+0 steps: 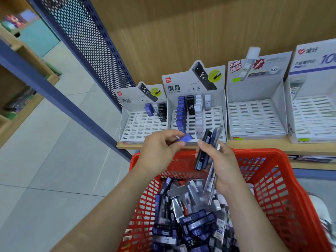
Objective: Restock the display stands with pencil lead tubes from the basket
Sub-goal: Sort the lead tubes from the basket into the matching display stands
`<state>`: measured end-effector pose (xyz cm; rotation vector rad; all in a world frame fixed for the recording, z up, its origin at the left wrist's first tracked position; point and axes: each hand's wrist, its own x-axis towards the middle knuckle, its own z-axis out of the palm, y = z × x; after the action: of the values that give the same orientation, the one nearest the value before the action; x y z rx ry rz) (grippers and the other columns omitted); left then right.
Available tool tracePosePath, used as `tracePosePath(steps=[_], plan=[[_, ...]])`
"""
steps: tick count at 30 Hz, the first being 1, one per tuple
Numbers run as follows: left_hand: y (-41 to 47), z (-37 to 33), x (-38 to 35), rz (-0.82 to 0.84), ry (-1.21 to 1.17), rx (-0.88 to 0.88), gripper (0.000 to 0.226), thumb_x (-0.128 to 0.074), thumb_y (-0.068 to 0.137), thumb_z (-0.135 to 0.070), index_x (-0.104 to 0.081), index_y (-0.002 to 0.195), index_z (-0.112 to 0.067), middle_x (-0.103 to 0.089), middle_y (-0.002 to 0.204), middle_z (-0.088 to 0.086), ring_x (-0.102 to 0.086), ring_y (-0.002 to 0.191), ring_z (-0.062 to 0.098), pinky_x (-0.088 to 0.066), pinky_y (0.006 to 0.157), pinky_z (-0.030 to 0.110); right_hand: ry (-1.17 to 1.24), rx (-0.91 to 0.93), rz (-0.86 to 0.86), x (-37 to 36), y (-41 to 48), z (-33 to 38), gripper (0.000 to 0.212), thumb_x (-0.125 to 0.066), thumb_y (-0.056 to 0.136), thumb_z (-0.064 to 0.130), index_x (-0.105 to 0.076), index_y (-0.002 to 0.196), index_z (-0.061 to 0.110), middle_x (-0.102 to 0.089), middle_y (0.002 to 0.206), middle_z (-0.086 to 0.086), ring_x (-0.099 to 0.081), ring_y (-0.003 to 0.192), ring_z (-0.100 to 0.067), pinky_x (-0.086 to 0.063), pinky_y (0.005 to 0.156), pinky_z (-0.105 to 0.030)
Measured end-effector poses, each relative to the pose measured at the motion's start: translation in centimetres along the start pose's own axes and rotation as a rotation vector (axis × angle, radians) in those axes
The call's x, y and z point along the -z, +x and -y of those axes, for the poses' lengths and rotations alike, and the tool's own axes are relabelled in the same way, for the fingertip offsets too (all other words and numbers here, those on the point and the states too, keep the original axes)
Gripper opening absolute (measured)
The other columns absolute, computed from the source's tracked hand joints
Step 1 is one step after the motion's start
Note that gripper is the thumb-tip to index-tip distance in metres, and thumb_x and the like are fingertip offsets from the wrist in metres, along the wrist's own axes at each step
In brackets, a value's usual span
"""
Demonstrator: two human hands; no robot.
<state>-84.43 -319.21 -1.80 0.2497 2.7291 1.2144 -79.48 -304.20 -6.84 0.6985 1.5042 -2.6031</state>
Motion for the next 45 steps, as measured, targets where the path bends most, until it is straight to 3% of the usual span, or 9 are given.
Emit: tracePosePath(steps=[2,6,16,21,28,31,34,40,45], plan=[[1.4,-0.2,0.2,-0.13,-0.235,0.072,0.017,-0.072,0.084,-0.012,-0.069,0.092,-0.026,-0.07,0.087,-0.006,-0.064,0.081,0.006,-0.051,0.074,0.018,0.057,-0.012,-0.057,1.0,0.0,-0.1,0.008,-0.074,0.085,0.02,-0.068,0.08,0.017,-0.07,0.07,-0.003,-0.066,0.06,-0.017,-0.054,0.051,-0.03],[3.4,-0.1,0.3,-0.235,-0.399,0.11,0.028,-0.067,0.084,0.002,-0.057,0.088,-0.023,-0.068,0.084,0.001,-0.061,0.065,0.004,-0.046,0.057,0.011,0.1,-0.023,-0.092,2.7,0.4,0.2,0.025,-0.077,0.072,0.03,-0.069,0.09,0.014,-0.069,0.073,-0.004,-0.062,0.063,-0.018,-0.049,0.057,-0.033],[5.1,0.8,-2.1,-0.215,-0.299,-0.011,0.032,-0.066,0.083,0.007,-0.066,0.093,-0.024,-0.063,0.079,-0.011,-0.062,0.077,0.009,-0.052,0.076,0.025,0.157,-0.065,-0.06,3.7,1.1,-0.3,0.025,-0.077,0.068,0.029,-0.069,0.089,0.016,-0.069,0.075,-0.005,-0.065,0.066,-0.016,-0.052,0.051,-0.028],[5.2,2.0,-2.7,-0.263,-0.263,-0.03,0.025,-0.07,0.083,-0.004,-0.071,0.095,-0.027,-0.054,0.083,-0.005,-0.058,0.085,0.013,-0.051,0.09,0.045,0.156,-0.096,-0.076,3.7,1.1,-0.4,0.031,-0.077,0.065,0.03,-0.071,0.09,0.013,-0.069,0.073,-0.004,-0.065,0.063,-0.015,-0.049,0.046,-0.025],[4.9,1.6,-1.9,-0.194,-0.215,-0.128,0.024,-0.059,0.092,-0.004,-0.068,0.099,-0.025,-0.053,0.1,-0.008,-0.062,0.088,0.02,-0.056,0.074,0.02,0.161,-0.128,-0.068,3.9,1.3,-0.5,0.034,-0.078,0.067,0.029,-0.07,0.094,0.01,-0.07,0.073,-0.005,-0.065,0.063,-0.015,-0.051,0.047,-0.027],[4.6,1.9,-1.6,-0.167,-0.13,-0.156,0.027,-0.061,0.091,-0.005,-0.068,0.097,-0.03,-0.058,0.1,-0.01,-0.064,0.086,0.018,-0.055,0.08,0.025,0.205,-0.164,-0.078,3.8,1.3,-0.6,0.027,-0.077,0.073,0.029,-0.069,0.092,0.012,-0.068,0.071,-0.004,-0.063,0.059,-0.015,-0.049,0.045,-0.025],[4.2,2.2,-1.5,-0.153,-0.032,-0.201,0.025,-0.062,0.09,-0.005,-0.069,0.098,-0.027,-0.06,0.1,-0.007,-0.062,0.086,0.012,-0.049,0.076,0.012,0.251,-0.204,-0.113,4.0,1.3,-1.0,0.021,-0.073,0.083,0.028,-0.066,0.095,0.013,-0.066,0.067,-0.003,-0.06,0.053,-0.015,-0.046,0.043,-0.024],[4.0,3.0,-1.8,-0.212,0.164,-0.27,0.024,-0.058,0.094,-0.009,-0.069,0.114,-0.013,-0.061,0.104,-0.006,-0.055,0.086,0.001,-0.04,0.079,0.003,0.257,-0.212,-0.093,4.1,1.4,-1.5,0.037,-0.077,0.07,0.037,-0.068,0.097,0.013,-0.064,0.066,-0.003,-0.06,0.055,-0.016,-0.045,0.05,-0.028],[4.6,2.9,-2.5,-0.236,0.314,-0.294,0.019,-0.059,0.093,-0.011,-0.07,0.109,-0.012,-0.068,0.094,0.001,-0.062,0.082,0.014,-0.048,0.078,0.023,0.214,-0.168,-0.015,3.7,1.3,-1.8,0.042,-0.076,0.069,0.043,-0.074,0.097,0.013,-0.063,0.067,-0.003,-0.058,0.058,-0.017,-0.04,0.051,-0.03]])
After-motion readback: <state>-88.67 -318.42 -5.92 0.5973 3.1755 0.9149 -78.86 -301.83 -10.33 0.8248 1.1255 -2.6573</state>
